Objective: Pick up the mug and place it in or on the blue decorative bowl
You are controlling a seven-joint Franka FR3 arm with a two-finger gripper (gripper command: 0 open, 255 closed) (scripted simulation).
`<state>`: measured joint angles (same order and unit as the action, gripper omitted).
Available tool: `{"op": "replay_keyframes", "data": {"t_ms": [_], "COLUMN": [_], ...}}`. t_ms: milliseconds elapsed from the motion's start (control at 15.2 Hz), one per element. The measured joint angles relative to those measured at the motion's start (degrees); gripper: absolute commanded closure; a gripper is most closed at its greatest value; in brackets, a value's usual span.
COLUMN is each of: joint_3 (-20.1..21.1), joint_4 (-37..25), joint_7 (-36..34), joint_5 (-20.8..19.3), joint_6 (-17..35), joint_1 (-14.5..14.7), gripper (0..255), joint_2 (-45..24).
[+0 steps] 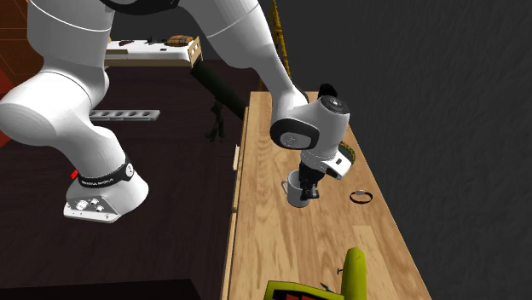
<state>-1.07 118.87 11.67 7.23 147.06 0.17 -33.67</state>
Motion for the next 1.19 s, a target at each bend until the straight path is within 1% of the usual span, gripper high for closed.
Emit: {"op": "replay_keyframes", "data": {"t_ms": [396,1188], "joint_3": [-0.22,-0.85], "joint_4": [0.75,1.91], "joint_7": [-0.31,-1.09], "joint_5": [-0.26,-1.17], "joint_6": [-2.05,-8.87], "joint_1": [0.17,0.44], "gripper": [255,255], "joint_2": [2.81,10.81]}}
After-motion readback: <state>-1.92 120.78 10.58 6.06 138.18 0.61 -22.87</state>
